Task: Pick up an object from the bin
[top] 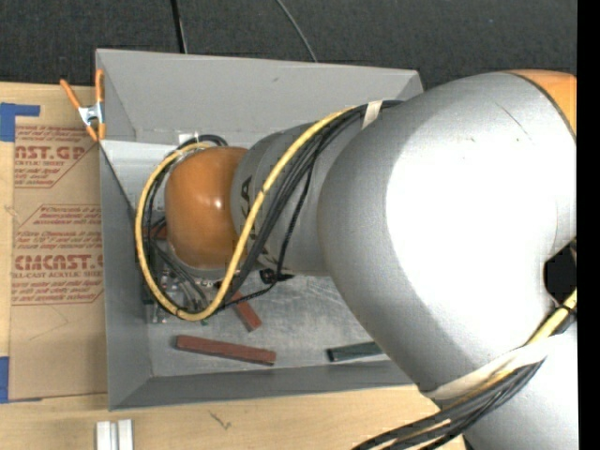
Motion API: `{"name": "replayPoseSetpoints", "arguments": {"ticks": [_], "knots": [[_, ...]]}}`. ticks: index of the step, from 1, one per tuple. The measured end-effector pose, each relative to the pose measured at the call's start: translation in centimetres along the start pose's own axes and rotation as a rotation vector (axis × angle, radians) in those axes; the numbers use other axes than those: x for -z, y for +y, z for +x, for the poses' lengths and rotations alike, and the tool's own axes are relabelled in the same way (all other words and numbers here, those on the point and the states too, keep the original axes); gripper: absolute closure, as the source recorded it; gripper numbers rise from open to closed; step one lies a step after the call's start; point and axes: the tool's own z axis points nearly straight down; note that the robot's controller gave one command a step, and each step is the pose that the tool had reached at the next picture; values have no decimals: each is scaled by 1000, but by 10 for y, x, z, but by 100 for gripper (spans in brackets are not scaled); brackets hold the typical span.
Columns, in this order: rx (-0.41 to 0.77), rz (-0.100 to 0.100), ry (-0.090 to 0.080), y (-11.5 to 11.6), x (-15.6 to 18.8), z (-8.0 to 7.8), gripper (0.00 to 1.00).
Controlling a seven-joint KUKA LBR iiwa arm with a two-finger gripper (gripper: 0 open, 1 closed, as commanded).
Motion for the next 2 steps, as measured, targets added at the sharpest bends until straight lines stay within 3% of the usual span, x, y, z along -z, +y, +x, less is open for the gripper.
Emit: {"name": "replayPoseSetpoints", "arguments": {"ticks": [1, 2], "knots": [[14, 17, 28, -10, 34, 6, 100], [21, 15, 25, -12, 55, 12, 100]]}}
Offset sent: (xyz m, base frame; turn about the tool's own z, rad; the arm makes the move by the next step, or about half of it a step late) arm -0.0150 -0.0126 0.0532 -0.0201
